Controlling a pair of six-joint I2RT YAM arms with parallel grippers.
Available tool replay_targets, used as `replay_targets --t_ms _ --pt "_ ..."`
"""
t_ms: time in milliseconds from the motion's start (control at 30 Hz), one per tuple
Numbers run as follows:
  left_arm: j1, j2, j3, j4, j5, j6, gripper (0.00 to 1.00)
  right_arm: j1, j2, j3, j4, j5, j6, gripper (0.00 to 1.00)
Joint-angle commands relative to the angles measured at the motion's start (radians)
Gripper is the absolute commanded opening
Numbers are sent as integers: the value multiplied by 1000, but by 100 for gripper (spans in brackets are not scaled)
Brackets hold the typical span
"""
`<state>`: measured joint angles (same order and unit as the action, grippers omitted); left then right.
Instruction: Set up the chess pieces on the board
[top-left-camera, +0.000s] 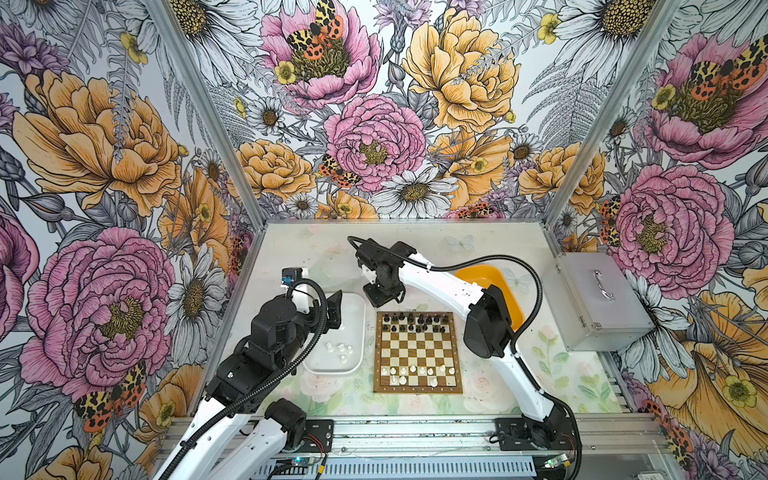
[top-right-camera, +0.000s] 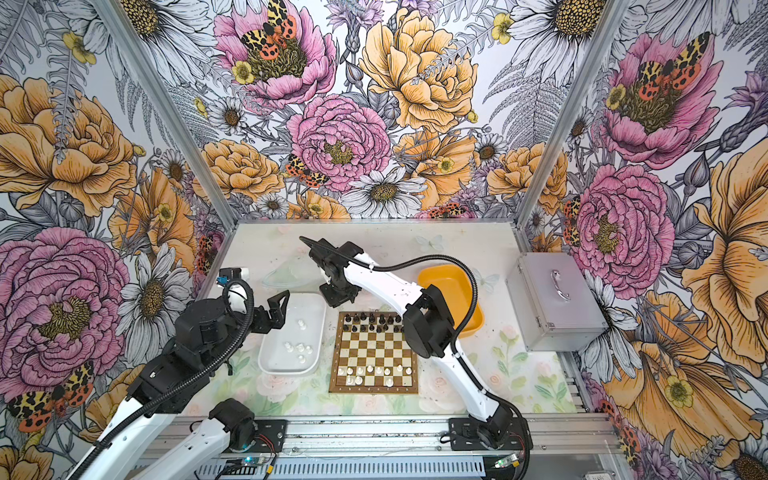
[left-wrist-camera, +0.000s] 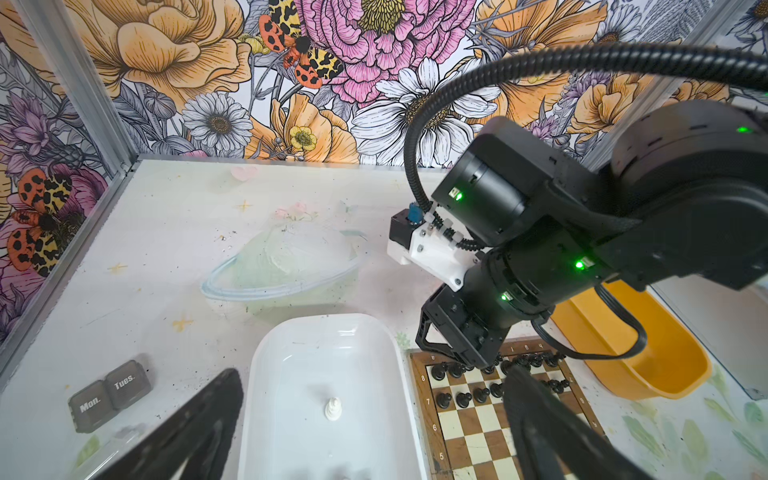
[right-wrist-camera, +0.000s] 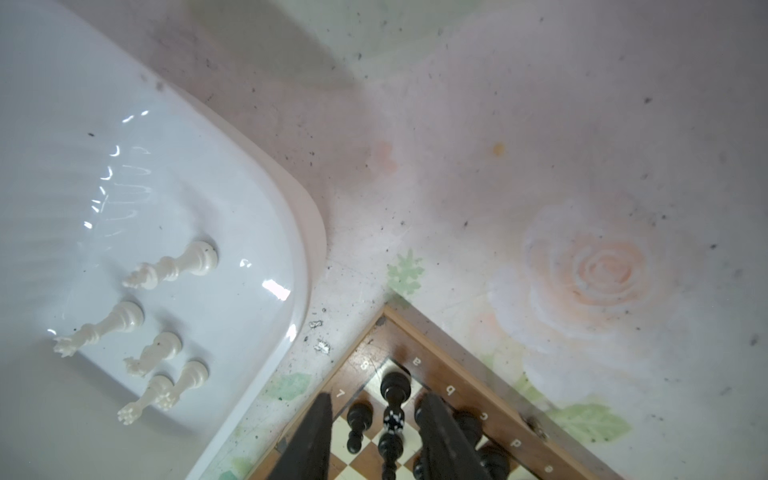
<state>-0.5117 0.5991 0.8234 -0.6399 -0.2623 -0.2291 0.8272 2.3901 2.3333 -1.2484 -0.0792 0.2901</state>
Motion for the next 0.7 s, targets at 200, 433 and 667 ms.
replay_targets --t_ms 200,433,667 --pt "7 161 79 1 31 -14 99 -121 -144 41 -6 136 -23 74" --pt "-9 254 98 42 24 -59 99 -235 -350 -87 -13 227 -46 79" --pt "-101 264 15 8 -128 -303 99 -283 -549 -278 -14 220 -34 80"
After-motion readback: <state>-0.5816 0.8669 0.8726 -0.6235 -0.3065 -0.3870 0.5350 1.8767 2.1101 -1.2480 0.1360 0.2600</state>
